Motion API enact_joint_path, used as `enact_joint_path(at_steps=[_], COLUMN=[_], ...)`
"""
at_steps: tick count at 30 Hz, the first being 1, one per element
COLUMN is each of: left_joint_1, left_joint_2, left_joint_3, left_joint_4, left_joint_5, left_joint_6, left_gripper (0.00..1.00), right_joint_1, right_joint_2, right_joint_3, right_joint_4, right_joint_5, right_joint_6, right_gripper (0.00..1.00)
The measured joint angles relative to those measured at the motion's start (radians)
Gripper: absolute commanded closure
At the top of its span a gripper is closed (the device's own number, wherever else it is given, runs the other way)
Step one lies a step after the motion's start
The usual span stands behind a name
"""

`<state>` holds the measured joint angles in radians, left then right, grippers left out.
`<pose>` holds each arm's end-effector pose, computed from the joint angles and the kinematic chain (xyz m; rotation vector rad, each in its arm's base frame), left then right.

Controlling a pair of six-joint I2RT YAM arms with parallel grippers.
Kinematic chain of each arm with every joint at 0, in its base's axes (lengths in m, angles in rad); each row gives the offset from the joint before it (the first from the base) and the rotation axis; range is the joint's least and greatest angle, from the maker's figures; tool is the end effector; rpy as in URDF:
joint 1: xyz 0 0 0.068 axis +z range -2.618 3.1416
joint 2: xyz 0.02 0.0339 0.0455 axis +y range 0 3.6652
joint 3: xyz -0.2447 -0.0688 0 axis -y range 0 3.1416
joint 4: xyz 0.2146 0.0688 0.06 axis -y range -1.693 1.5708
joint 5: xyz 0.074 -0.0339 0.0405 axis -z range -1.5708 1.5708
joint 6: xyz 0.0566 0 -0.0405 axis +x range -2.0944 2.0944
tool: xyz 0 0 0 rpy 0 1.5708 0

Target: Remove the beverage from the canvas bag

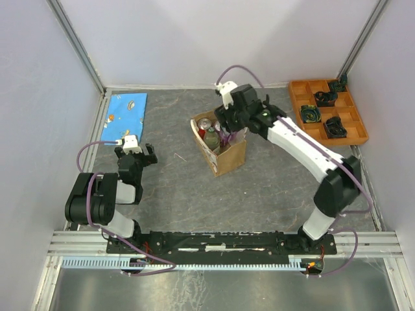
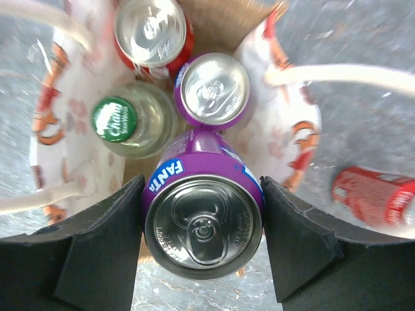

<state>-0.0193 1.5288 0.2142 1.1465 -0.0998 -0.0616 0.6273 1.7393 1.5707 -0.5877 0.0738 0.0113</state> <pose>0.2507 0.0008 0.1438 -0.1100 1.7347 0.0273 0.3081 0.2182 0.2884 -0.6727 2.2374 0.2344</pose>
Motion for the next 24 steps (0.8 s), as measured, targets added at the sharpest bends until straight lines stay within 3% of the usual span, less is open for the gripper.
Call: enact_joint_path(at_steps=[6,13,19,24], left_joint_1=[0.000,0.000,0.000,0.000], left_joint_2=[0.000,0.000,0.000,0.000], left_joint_3=[0.000,0.000,0.000,0.000], left_joint_4=[0.000,0.000,0.000,0.000], left_joint_5=[0.000,0.000,0.000,0.000], left_joint_6=[0.000,0.000,0.000,0.000], left_gripper=[0.01,0.01,0.01,0.01], right_joint_1=[0.001,0.001,-0.016,-0.146], right_joint_2=[-0.198,-0.401,-0.423,-0.430], right_joint_3=[0.018,-0.040,-0.054,-0.143], right_joint_4=[0.072,0.149,0.117,0.047], right_joint_5=[0.095,0.375,0.620,0.605], right_joint_6=[-0.002,-0.038,-0.068,0.007], right_gripper=[1.00,1.00,1.00,1.00])
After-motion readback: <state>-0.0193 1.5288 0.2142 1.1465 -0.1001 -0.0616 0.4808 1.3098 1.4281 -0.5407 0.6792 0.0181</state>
